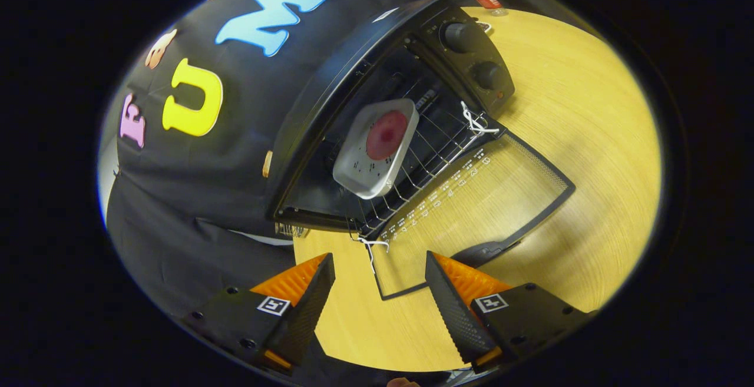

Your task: Open the toaster oven, put the food inside, and close the toaster oven door.

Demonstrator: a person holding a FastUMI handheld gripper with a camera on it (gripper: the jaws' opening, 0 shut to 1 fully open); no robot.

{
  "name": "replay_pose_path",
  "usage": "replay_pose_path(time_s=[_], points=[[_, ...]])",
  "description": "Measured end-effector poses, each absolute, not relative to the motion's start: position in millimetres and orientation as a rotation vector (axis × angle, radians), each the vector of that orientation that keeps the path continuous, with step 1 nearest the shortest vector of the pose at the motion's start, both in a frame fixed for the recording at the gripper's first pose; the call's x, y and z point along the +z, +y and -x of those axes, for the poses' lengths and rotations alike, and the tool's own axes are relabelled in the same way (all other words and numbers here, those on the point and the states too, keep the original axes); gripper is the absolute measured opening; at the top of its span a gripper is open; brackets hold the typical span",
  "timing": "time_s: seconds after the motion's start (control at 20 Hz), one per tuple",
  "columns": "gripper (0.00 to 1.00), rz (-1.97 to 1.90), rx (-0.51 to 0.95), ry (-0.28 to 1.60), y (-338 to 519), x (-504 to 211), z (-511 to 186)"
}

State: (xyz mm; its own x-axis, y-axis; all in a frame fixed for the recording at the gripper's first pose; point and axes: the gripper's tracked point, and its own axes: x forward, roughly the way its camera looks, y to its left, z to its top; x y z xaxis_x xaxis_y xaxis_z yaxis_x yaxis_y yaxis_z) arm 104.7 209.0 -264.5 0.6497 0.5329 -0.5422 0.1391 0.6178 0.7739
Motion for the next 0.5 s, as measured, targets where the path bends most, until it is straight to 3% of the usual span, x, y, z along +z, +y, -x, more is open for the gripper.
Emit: replay_pose_path(time_s=[0.5], points=[[0.98,-0.4,0.288,0.932,176,-314,-65]])
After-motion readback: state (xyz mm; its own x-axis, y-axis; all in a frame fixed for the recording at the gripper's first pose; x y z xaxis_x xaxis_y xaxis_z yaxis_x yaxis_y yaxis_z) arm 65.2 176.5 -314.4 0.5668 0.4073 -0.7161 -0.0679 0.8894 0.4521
